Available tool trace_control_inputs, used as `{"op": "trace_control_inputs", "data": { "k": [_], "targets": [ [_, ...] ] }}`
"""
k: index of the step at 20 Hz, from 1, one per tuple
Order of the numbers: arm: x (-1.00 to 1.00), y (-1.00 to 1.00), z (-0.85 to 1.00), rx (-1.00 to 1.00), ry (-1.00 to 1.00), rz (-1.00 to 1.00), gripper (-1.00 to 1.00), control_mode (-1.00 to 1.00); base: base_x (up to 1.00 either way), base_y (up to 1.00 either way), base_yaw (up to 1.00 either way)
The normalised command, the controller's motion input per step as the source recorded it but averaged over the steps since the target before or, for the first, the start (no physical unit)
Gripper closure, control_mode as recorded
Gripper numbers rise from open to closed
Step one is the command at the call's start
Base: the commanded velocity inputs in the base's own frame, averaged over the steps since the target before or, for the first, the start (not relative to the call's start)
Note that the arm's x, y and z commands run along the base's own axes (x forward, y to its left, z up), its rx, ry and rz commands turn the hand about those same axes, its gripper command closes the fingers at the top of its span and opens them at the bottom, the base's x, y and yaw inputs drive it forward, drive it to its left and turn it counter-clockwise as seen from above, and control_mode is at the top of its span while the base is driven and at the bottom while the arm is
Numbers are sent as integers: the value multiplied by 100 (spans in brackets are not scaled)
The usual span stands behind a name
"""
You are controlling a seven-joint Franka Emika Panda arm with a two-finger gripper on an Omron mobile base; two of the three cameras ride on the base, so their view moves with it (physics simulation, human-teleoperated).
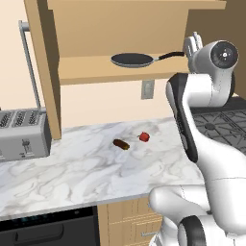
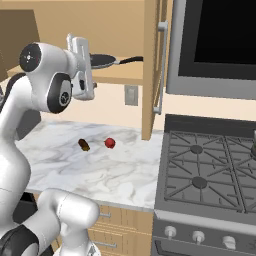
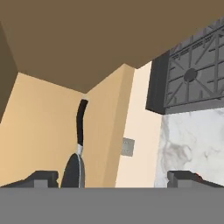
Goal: Pick the pan from the cabinet and place it on the stove. Then turn on the stove burner for the pan.
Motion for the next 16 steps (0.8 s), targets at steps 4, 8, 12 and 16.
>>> {"op": "trace_control_inputs", "data": {
  "k": [4,8,12,16],
  "targets": [
    [45,-36,0,0,0,-8,-100,-100,0,0,0],
    [41,-24,0,0,0,-8,-100,-100,0,0,0],
    [24,-1,0,0,-4,-4,-100,-100,0,0,0],
    [5,-1,0,0,-5,0,-100,-100,0,0,0]
  ]
}}
